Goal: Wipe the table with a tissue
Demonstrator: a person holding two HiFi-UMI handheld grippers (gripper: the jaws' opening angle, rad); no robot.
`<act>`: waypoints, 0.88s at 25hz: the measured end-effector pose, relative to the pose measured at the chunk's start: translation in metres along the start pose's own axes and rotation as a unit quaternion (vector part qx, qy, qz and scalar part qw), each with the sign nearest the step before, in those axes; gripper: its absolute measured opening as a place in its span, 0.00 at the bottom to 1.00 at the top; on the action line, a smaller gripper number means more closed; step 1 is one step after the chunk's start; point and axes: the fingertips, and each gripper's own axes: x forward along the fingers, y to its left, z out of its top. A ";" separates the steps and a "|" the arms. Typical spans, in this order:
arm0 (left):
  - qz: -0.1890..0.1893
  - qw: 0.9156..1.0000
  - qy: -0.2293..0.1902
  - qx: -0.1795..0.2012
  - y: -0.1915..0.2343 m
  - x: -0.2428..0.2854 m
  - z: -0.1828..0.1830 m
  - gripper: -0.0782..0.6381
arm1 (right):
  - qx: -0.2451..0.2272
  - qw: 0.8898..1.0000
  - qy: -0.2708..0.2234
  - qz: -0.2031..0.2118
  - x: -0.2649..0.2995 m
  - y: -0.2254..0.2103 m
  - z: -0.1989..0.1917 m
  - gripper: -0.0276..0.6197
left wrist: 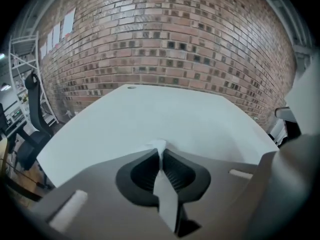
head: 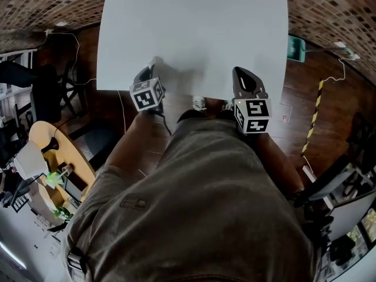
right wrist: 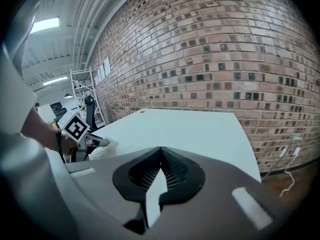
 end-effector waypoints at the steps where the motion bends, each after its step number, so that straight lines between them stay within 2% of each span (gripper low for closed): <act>1: 0.001 1.000 -0.002 -0.001 0.004 0.003 0.004 0.14 | 0.001 1.000 0.002 -0.002 0.002 0.001 0.000 0.06; 11: -0.012 1.000 0.008 -0.002 0.003 0.020 0.006 0.14 | 0.008 1.000 0.015 -0.021 0.008 0.001 -0.001 0.06; 18: -0.043 0.999 0.014 0.009 -0.027 0.024 0.006 0.14 | 0.011 1.000 0.011 -0.025 0.007 -0.005 0.004 0.06; 22: -0.066 0.997 0.020 0.027 -0.056 0.026 0.005 0.14 | 0.015 0.999 0.008 -0.029 0.002 -0.014 0.003 0.06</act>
